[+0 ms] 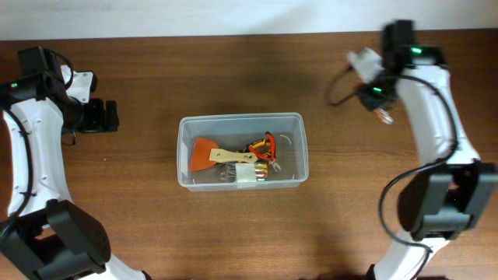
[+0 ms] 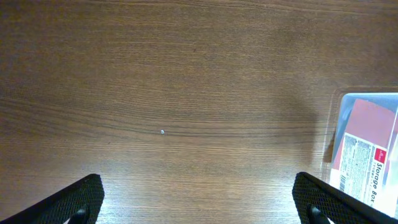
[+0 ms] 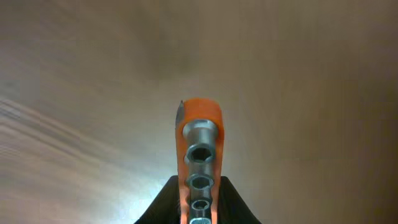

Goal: Pack container
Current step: 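Carry the socket rail over the clear box and lower it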

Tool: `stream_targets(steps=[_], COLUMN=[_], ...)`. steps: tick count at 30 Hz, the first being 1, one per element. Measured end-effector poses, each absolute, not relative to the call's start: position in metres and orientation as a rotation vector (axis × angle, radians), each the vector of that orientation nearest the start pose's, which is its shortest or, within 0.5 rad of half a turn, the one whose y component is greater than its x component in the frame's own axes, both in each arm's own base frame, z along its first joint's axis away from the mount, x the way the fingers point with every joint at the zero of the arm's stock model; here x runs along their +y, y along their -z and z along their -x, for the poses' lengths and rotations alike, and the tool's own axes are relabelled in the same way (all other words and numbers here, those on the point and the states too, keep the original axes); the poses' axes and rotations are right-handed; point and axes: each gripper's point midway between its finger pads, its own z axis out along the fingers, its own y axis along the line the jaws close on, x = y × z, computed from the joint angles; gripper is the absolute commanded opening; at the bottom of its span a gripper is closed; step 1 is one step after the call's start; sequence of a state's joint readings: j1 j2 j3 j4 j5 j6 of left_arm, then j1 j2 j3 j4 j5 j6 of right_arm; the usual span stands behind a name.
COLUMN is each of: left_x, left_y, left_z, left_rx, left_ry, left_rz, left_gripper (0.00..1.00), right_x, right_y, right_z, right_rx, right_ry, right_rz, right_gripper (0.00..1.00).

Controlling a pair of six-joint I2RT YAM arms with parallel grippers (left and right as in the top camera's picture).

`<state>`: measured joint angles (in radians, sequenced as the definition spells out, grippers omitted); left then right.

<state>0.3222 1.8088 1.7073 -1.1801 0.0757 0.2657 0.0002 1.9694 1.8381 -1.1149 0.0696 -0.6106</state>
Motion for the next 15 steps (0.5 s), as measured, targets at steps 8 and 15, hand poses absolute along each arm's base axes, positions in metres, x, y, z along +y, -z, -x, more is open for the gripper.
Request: stream_targets(steps=[8, 15], left_x=[0.115, 0.115], left_y=[-0.17, -0.17], left_z=[-0.385, -0.385], left_rx=[2.842, 2.842], left_ry=[-0.016, -0.017], left_rz=[0.064, 0.065], left_gripper=[0.99, 0.99], right_x=[0.15, 0.23], right_y=[-0.171, -0.168], right_z=[-0.436, -0.39], right_rx=[2.43, 2.263], right_ry=[0.186, 0.199], right_rz=[1.345, 1.662], right_gripper=[0.16, 0.16])
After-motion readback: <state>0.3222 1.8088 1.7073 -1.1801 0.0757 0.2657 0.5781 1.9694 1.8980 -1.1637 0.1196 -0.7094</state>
